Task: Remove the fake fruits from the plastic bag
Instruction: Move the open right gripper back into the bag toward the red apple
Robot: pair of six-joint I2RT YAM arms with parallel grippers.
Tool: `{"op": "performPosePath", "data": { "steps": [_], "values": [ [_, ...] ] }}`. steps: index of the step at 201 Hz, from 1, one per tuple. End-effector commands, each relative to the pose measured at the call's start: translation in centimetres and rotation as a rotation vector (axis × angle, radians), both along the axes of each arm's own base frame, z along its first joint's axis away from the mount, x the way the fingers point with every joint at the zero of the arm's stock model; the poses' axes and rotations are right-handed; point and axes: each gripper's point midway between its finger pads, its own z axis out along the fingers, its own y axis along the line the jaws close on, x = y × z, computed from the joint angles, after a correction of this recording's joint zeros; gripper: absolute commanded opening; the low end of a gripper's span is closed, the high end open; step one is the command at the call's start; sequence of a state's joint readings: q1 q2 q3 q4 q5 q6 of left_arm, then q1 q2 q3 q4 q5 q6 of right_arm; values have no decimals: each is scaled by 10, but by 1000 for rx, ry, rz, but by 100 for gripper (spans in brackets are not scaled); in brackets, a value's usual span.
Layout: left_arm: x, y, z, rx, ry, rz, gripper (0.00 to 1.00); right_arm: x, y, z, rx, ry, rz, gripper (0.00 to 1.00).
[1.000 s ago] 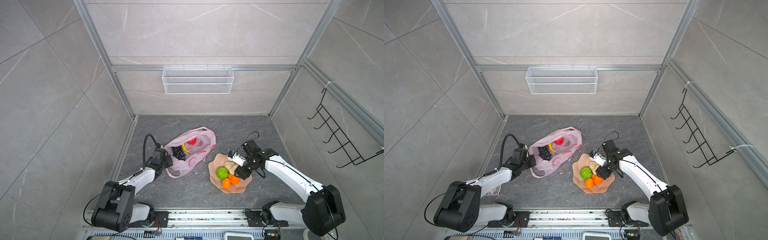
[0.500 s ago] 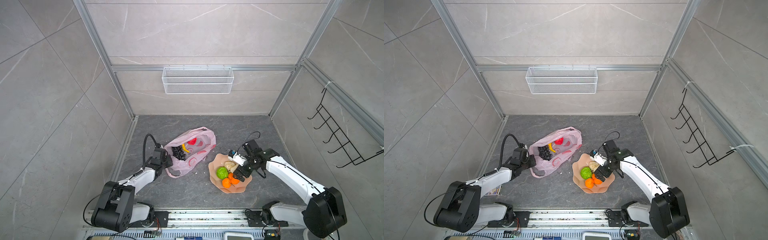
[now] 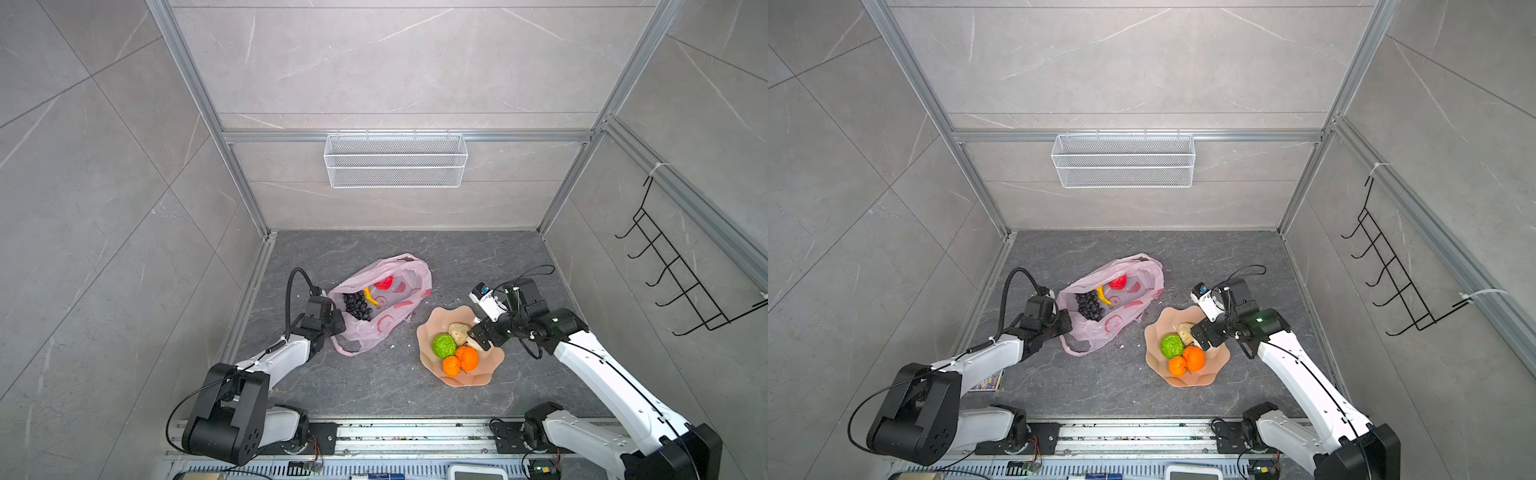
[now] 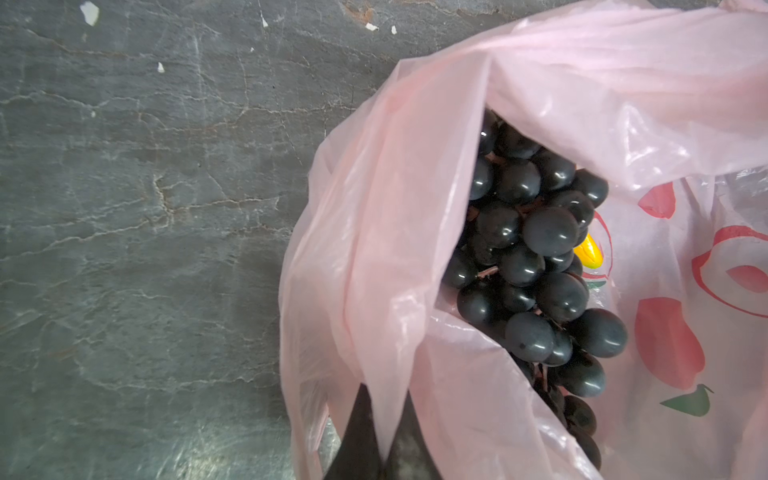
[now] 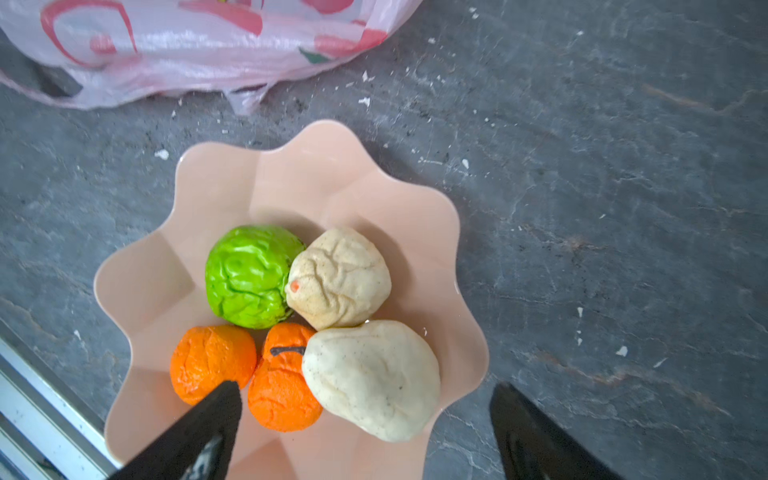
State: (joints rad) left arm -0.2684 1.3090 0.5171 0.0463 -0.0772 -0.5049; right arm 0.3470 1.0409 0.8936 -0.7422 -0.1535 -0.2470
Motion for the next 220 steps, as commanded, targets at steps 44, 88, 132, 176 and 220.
{"op": "performPosePath", "data": {
  "steps": [44, 88, 132, 176, 220],
  "values": [
    [7, -3, 12, -23, -59, -13, 2, 36, 26, 58, 419, 83, -388, 92],
    [12, -21, 30, -110, -75, -29, 2, 68, 90, 51, 499, 170, -414, 88],
    [8, -44, 48, -134, -63, -52, 2, 103, 165, 26, 401, 129, -353, 88],
    [6, -52, 60, -150, -57, -40, 2, 152, 204, -27, 323, 86, -364, 85],
    [4, -49, 72, -143, -68, -35, 2, 193, 227, -54, 280, 42, -366, 84]
  ]
}}
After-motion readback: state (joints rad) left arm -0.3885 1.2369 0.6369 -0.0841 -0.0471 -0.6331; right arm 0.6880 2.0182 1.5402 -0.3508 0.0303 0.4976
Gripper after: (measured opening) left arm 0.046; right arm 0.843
